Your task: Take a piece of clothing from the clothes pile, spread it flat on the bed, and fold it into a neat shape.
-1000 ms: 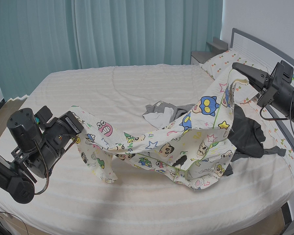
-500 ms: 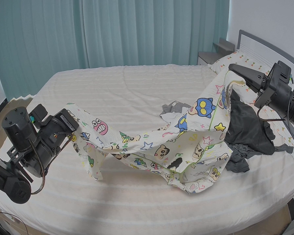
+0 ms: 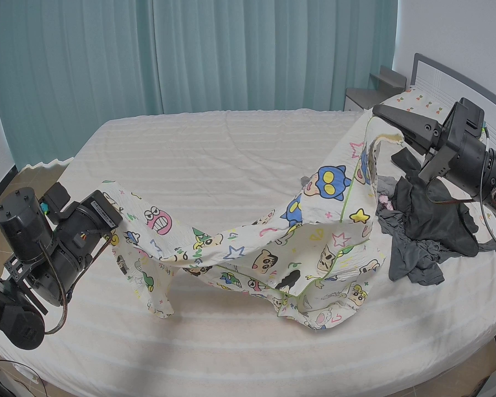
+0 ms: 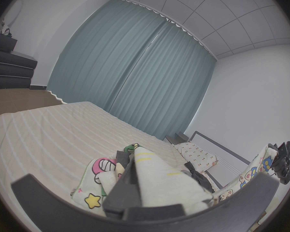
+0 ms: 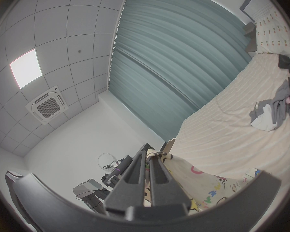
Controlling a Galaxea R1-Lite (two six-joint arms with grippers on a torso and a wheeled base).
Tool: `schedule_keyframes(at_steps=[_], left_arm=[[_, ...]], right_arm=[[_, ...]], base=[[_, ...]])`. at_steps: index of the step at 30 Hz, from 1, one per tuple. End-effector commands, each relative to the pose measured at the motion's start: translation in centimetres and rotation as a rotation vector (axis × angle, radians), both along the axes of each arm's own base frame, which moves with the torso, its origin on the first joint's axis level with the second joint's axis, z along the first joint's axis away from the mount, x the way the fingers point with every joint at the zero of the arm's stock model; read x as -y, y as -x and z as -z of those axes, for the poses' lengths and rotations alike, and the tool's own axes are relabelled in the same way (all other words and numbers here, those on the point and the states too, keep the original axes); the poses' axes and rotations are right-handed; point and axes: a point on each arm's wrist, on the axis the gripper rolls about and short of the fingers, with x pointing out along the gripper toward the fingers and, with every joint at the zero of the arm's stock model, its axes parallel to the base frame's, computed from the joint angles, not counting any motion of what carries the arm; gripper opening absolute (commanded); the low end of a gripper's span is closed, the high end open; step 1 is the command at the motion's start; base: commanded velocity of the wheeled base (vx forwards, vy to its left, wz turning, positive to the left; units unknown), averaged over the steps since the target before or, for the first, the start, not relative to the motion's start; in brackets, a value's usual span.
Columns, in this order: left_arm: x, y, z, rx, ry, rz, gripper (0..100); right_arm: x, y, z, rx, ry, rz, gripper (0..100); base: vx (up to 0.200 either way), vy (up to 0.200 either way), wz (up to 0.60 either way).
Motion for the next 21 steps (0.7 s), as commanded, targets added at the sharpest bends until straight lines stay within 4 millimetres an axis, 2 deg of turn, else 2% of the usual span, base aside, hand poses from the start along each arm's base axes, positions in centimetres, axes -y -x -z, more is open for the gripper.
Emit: schedule_keyframes(at_steps=[1, 7, 21], left_arm=[[-0.20, 0.13, 0.01, 0.000, 0.001, -0.006, 0], [-0.36, 0.48, -0.52, 0.020, 0.008, -0.008, 0], [-0.39, 0.65, -0.02, -0.001, 0.000, -0.006, 0]], right_arm=[[-0.20, -0.10, 0.03, -0.002, 0.001, -0.006, 0], [-0.07, 0.07, -0.12, 0.003, -0.002, -0.004, 0], [0.31, 0.77, -0.32, 0.015, -0.005, 0.000, 0]], base=[[0.000, 0.200, 0.00], [0.000, 0.200, 0.00], [0.000, 0.200, 0.00]])
